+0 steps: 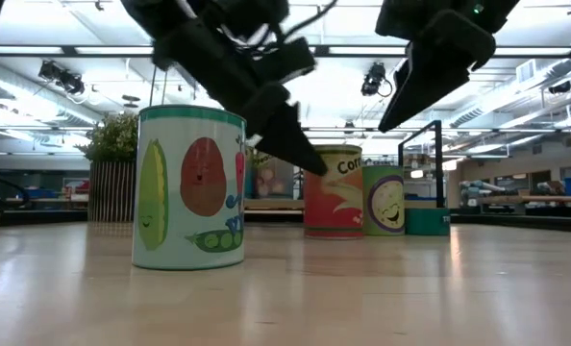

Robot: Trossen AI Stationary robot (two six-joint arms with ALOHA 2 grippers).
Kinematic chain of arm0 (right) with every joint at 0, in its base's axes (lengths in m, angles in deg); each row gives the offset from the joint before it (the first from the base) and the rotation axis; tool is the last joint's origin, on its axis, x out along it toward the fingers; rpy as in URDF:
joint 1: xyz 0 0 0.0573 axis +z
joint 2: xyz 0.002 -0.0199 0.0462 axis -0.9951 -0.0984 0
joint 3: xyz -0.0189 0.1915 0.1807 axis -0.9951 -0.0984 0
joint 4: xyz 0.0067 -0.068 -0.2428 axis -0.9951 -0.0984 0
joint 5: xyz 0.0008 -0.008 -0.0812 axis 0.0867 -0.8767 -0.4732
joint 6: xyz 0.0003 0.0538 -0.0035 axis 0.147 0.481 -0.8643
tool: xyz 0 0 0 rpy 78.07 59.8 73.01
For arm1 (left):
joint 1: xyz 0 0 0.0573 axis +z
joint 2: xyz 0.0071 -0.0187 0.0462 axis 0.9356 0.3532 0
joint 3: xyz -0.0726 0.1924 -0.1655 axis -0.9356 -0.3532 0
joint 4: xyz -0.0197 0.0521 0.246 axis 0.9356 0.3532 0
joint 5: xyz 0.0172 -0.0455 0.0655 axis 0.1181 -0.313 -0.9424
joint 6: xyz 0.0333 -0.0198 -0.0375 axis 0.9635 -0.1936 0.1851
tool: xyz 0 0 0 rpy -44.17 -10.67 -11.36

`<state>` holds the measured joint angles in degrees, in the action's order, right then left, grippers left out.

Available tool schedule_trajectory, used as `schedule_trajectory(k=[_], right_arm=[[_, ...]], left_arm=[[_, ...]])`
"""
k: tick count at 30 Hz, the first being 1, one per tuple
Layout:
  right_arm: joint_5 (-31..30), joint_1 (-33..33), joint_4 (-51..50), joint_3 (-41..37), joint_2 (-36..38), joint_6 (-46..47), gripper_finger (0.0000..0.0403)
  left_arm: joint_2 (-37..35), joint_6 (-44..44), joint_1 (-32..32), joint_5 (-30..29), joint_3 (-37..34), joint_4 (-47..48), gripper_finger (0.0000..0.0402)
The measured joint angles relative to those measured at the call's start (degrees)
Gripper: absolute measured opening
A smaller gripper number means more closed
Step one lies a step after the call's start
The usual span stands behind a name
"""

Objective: Pick and place cans onto a shelf
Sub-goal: Put the canned corns on the shelf

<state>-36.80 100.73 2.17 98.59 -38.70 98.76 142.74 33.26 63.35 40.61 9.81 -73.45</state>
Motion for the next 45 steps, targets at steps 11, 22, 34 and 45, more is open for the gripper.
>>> schedule_trajectory(k=[11,22,34,45], right_arm=[[1.5,-2.0,10.0,-0.6,-4.1,-12.2,0.0377],[11.9,-9.8,6.9,8.7,-11.8,-17.1,0.0399],[17.9,-12.9,4.2,9.7,-14.8,-17.3,0.039],[17.3,-13.5,7.2,9.7,-15.9,-19.6,0.0323]], left_arm=[[-10.1,-6.6,-4.0,-7.7,-14.8,-8.3,0.0389],[-11.5,-14.2,-5.3,-3.0,-21.1,-16.2,0.0389],[-11.5,-22.5,-7.6,-3.0,-21.1,-17.1,0.0389],[-12.3,-22.9,-7.8,-2.0,-21.1,-17.0,0.0389]])
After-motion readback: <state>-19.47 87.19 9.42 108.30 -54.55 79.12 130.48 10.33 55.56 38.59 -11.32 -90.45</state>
